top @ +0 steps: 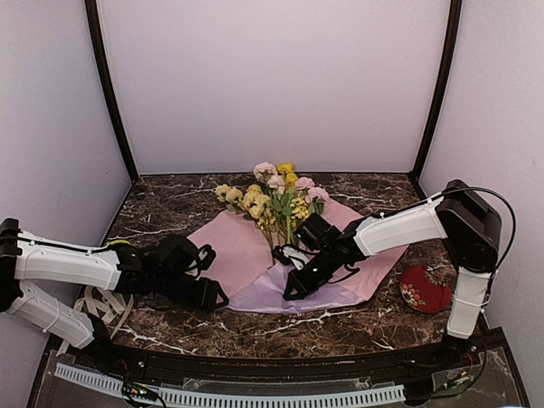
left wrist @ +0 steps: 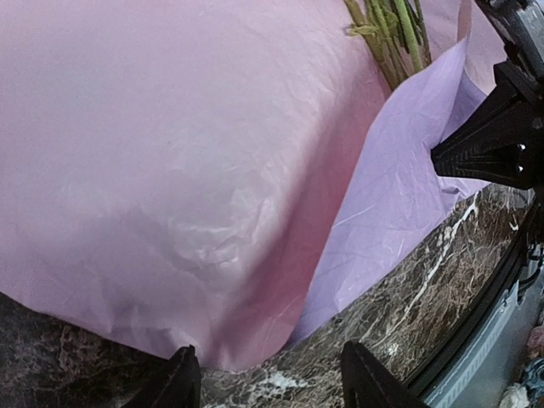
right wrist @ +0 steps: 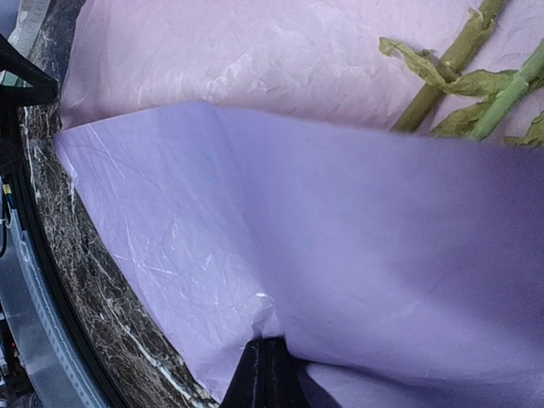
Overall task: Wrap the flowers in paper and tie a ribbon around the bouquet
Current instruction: Press the fold line of the 1/4-folded wrapping paper.
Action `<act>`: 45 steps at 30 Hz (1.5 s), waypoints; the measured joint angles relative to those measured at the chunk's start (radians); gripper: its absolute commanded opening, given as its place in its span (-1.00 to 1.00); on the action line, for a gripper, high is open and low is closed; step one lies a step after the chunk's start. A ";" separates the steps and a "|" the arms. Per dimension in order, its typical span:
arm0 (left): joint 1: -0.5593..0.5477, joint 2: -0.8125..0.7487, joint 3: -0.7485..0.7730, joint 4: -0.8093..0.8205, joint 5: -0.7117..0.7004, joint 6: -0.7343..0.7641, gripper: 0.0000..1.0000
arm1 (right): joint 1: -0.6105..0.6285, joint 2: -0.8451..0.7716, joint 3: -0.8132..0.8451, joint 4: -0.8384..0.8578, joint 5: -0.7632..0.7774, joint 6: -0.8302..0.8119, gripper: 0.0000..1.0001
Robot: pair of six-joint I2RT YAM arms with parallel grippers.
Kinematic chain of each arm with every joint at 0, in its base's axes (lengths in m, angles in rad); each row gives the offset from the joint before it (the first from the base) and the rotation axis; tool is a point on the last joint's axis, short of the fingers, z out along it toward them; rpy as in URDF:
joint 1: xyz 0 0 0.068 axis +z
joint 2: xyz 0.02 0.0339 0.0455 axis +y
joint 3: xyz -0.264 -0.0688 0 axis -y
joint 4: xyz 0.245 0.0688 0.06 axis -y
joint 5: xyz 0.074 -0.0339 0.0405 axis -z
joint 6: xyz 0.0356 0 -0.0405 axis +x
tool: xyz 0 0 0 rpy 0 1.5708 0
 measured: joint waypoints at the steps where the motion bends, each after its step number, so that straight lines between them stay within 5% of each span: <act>1: -0.014 0.014 0.021 -0.011 -0.014 0.015 0.16 | 0.000 0.000 0.000 -0.001 0.003 0.000 -1.00; 9: -0.119 0.112 0.255 -0.089 -0.108 0.185 0.08 | 0.002 -0.002 0.003 -0.009 0.014 0.000 -1.00; 19: -0.135 0.359 0.419 -0.122 -0.157 0.367 -0.26 | 0.002 -0.002 0.007 -0.014 0.018 0.014 -1.00; 29: -0.129 0.464 0.418 -0.166 -0.216 0.410 -0.37 | 0.003 -0.002 0.014 -0.029 0.030 0.026 -1.00; 45: -0.095 0.408 0.304 -0.037 -0.159 0.387 -0.52 | 0.004 -0.024 0.018 -0.069 0.082 0.027 -0.99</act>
